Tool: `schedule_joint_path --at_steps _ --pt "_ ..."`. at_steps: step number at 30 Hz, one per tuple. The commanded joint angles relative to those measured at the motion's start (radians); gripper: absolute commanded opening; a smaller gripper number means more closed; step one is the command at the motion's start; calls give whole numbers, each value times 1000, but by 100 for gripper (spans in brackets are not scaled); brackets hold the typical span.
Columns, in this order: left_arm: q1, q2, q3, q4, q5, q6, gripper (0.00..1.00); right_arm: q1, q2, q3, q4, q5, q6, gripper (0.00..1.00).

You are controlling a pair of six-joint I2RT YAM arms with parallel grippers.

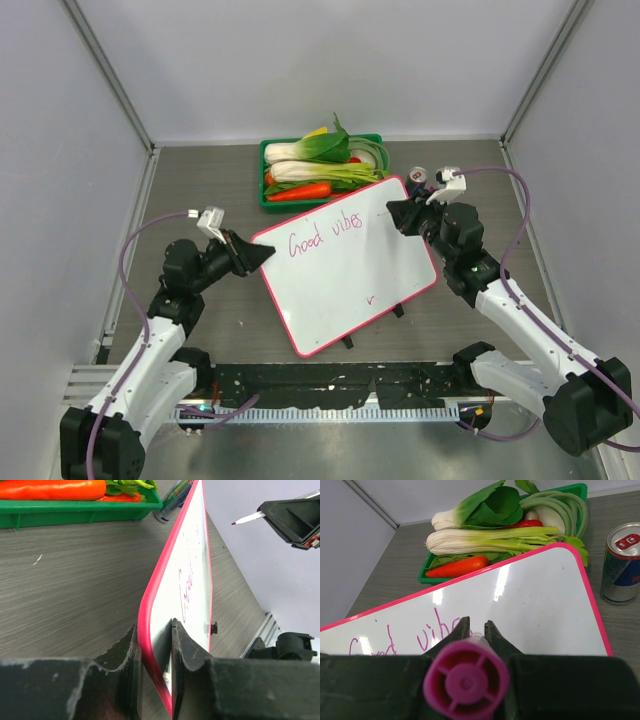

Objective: Write a sentence on the whiteboard
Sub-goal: Write with the whiteboard marker on the whiteboard.

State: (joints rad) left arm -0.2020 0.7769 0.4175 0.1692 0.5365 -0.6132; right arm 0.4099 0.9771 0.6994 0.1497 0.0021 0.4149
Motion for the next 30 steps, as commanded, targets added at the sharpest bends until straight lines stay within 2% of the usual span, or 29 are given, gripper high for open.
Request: schedule_joint_path --at_steps 1,3,5,13,17,19,24,27,30 --pt "19 25 -48 -34 -199 346 1 -3 -11 17 50 -22 -4 2" --pt "19 22 -60 -34 -185 346 4 -3 -11 17 50 -22 -5 1" --pt "21 2 -72 -45 -196 355 15 -3 -11 17 51 -24 -5 1" --pt "19 -99 -111 -60 -308 337 51 -3 -15 17 47 -25 -4 2" --pt "21 -145 -100 -82 -360 305 73 -3 -21 18 44 -25 -4 1" --pt "19 -165 -77 -111 -395 288 79 -3 -25 22 40 -25 -2 1" --pt "18 -179 30 -149 -454 274 85 -2 -29 28 33 -28 -2 2" --pt "19 -113 134 -189 -435 280 86 -3 -40 32 25 -30 -5 1" --pt "19 -6 288 -249 -360 300 86 -2 -55 37 11 -31 -7 2"
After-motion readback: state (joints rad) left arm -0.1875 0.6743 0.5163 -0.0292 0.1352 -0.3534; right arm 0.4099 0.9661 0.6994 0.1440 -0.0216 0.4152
